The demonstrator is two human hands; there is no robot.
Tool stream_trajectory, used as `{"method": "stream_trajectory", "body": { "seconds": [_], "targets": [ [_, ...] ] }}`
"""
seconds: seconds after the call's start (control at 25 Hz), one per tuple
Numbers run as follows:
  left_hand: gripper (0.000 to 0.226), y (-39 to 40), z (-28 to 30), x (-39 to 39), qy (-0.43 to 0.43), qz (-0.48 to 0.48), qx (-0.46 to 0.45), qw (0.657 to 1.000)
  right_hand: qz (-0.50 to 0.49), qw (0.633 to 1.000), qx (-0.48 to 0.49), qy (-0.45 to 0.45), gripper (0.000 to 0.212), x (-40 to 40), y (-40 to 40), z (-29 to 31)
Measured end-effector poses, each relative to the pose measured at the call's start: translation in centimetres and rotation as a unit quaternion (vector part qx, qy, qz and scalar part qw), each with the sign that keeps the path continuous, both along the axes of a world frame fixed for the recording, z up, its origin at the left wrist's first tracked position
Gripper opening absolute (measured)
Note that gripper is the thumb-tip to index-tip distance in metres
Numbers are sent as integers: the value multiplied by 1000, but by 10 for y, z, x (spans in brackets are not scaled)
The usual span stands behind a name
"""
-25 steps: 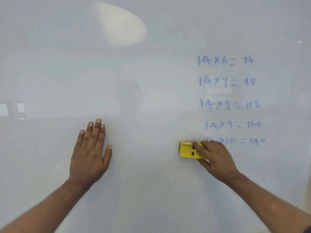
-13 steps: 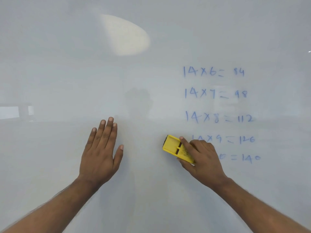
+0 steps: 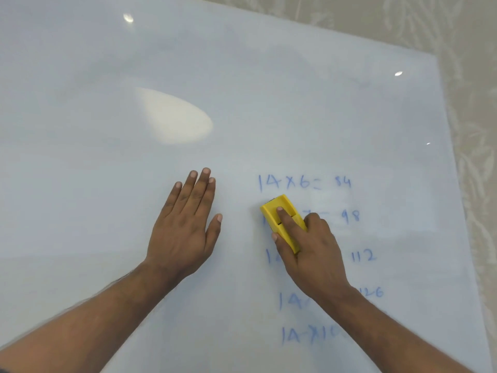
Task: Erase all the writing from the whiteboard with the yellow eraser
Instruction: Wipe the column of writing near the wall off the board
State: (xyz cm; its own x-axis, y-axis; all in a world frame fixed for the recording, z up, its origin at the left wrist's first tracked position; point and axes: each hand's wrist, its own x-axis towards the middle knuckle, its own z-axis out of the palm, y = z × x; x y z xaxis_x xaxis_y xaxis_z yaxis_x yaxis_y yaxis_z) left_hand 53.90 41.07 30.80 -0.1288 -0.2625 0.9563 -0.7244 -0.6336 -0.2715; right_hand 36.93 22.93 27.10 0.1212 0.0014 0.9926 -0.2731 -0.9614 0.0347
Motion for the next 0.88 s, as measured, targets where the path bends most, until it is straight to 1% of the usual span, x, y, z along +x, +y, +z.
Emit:
{"method": "stream_trajectory", "body": {
  "seconds": [0.12,0.24,0.32,0.4,0.48,0.56,0.68,0.76,0.88],
  "targets": [
    [62,-27,23,0,10,-29,-20,999,-43,999,9,4,43,15,4,18],
    [61,-49,28,6,10,-22,-19,1000,-62,998,4,12,42,29,4,18],
    [61,-57,29,7,5,-5,-22,1000,-56,998,9,5,42,35,4,35],
    [61,-60,32,7,7,0,-24,1000,-41,998,50,-9,44,44,6,61],
    [61,-57,31,8,10,-2,-21,1000,-16,997,74,-9,45,49,9,65],
    [62,-52,30,9,5,8,-13,1000,-7,999,39,7,45,42,5,47],
    [62,-47,30,7,2,36,3,999,-20,999,0,34,46,16,-27,23],
    [63,-50,36,2,4,47,1,999,-31,999,10,30,45,8,-44,35],
    [63,-69,44,-12,17,37,-10,999,-5,999,34,26,45,14,-45,73]
  ]
}}
